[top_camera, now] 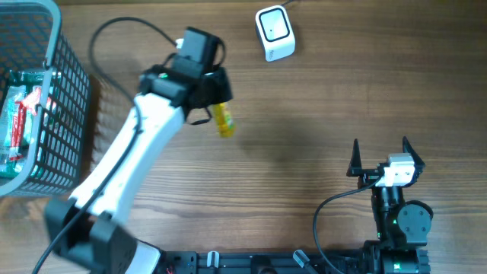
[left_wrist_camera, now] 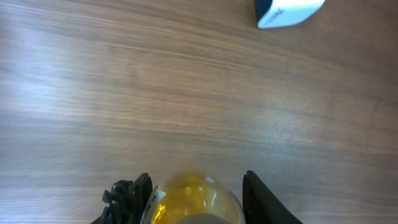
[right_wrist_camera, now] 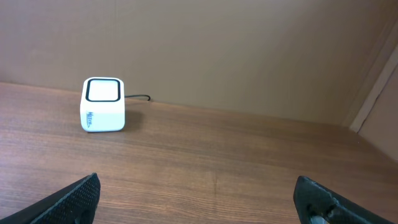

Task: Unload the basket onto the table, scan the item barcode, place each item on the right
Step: 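Lift the yellow Vim bottle out and place it on the table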

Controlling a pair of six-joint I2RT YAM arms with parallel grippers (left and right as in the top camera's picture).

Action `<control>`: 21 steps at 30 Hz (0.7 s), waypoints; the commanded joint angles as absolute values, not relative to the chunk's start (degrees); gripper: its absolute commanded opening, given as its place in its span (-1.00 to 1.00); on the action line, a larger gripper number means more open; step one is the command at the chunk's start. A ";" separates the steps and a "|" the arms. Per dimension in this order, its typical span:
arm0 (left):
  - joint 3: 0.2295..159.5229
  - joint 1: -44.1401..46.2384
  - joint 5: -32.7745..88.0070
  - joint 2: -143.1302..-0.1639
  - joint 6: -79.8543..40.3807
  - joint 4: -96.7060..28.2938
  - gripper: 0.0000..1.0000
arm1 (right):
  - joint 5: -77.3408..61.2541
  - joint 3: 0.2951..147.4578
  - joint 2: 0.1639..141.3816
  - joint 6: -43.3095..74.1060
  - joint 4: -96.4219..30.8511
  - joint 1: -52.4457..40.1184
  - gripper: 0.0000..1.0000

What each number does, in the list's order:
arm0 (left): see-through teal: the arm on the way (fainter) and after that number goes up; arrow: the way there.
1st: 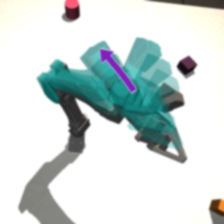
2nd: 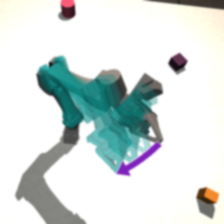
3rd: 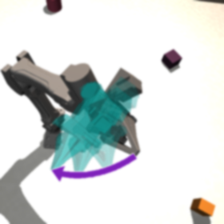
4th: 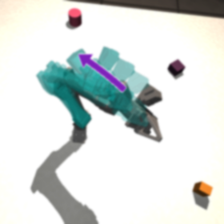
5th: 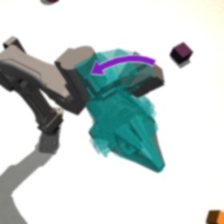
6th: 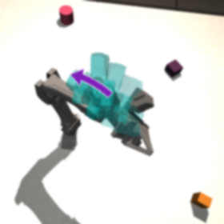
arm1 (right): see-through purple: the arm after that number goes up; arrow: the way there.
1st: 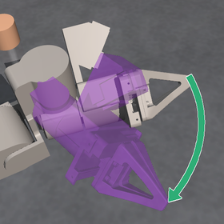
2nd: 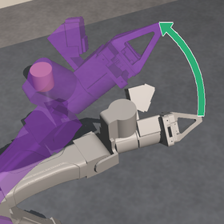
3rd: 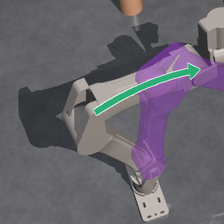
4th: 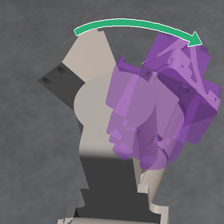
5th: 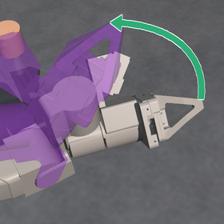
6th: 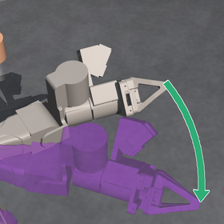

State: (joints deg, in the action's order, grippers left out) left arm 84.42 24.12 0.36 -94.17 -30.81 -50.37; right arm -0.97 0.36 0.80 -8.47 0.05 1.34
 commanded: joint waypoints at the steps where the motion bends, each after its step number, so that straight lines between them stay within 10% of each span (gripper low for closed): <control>1: 85.14 27.59 0.38 -100.88 -34.41 -47.13 -0.36 | -0.05 0.30 0.64 -9.02 0.34 1.48 1.00; 21: 72.60 49.12 -20.23 -106.74 -34.98 -10.70 -0.22 | -0.05 0.30 0.64 -9.02 0.34 1.48 1.00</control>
State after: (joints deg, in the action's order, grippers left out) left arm 74.85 48.47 -17.28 -106.91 -35.05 -12.60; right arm -0.99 0.36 0.80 -8.47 0.05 1.34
